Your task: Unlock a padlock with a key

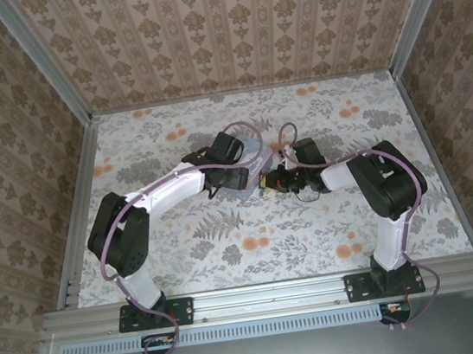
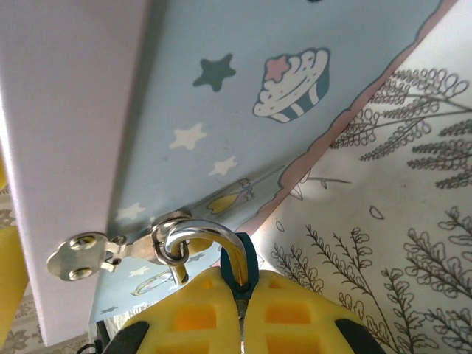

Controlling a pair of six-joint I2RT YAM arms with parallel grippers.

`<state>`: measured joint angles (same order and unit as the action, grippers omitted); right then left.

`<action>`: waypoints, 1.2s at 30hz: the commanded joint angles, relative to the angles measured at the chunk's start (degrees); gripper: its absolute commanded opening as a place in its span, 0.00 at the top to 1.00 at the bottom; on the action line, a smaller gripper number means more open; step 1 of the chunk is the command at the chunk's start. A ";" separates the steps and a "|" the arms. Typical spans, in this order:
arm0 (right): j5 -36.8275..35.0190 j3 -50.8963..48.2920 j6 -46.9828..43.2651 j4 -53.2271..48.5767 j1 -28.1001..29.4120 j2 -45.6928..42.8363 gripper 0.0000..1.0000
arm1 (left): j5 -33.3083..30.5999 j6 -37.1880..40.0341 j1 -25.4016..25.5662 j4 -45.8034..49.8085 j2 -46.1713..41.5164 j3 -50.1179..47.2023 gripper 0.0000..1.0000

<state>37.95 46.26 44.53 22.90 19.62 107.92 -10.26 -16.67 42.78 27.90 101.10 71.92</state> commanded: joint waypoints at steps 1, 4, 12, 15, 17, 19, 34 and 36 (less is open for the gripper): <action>-2.87 2.38 1.76 -5.51 -1.30 -1.15 1.00 | -2.45 2.23 0.19 8.92 5.50 -2.13 0.24; -4.79 3.94 0.25 -11.20 -2.02 -1.72 1.00 | -2.49 2.34 0.28 8.97 6.04 -2.05 0.24; -9.60 9.15 -5.41 -24.70 -2.84 -2.37 1.00 | -2.03 2.74 0.36 8.97 7.25 -1.78 0.27; -11.89 11.02 -7.55 -28.89 -2.83 -2.43 1.00 | -1.85 2.95 0.36 9.01 7.53 -1.69 0.27; -13.02 12.20 -8.86 -30.97 -2.83 -2.31 1.00 | -1.72 3.04 0.34 8.97 7.61 -1.59 0.27; -14.16 13.50 -10.53 -33.46 -2.80 -2.24 1.00 | -1.61 3.13 0.34 9.01 7.96 -1.46 0.27; -8.17 13.00 -6.76 -24.62 -5.15 -2.37 1.00 | -0.66 3.95 0.90 9.72 10.42 -0.29 0.29; -7.52 12.99 -5.00 -23.19 -6.40 -2.04 1.00 | -0.45 3.94 1.03 9.80 10.76 -0.13 0.29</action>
<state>31.07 59.64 35.92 -4.47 16.23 106.32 -10.70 -15.51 44.01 24.03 105.69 75.79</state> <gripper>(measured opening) 0.076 0.709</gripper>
